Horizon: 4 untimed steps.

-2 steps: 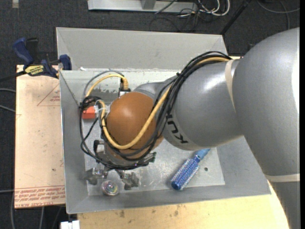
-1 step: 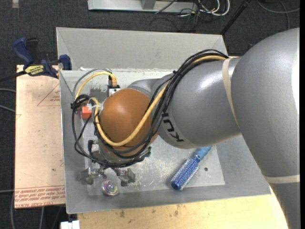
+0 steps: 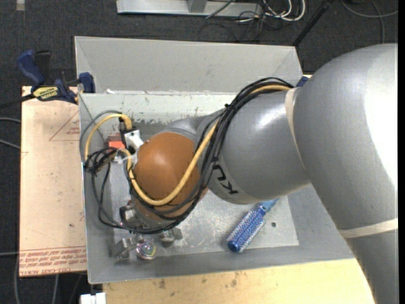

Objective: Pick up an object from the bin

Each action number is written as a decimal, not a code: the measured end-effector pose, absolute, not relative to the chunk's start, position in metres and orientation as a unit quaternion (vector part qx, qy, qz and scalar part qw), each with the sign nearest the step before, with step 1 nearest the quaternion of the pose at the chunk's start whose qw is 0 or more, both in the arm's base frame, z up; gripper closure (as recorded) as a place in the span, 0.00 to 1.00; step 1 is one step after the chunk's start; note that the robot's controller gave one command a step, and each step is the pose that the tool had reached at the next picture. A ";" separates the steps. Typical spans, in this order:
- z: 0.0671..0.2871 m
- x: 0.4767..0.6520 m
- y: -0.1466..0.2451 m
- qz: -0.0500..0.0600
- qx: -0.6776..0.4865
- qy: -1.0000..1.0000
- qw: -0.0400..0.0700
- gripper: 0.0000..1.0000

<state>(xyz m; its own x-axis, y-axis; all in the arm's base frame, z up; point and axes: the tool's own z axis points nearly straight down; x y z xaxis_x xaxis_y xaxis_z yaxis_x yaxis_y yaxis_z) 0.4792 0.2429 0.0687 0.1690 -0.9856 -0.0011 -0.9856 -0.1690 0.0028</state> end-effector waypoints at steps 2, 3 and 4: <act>0.068 0.479 0.244 -0.003 0.763 -0.646 0.000 1.00; 0.165 0.480 0.246 0.001 0.762 -0.648 -0.005 1.00; 0.197 0.481 0.247 0.000 0.761 -0.649 -0.003 1.00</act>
Offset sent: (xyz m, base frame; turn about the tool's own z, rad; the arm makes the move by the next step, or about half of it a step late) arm 0.0000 0.0000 0.0000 0.0000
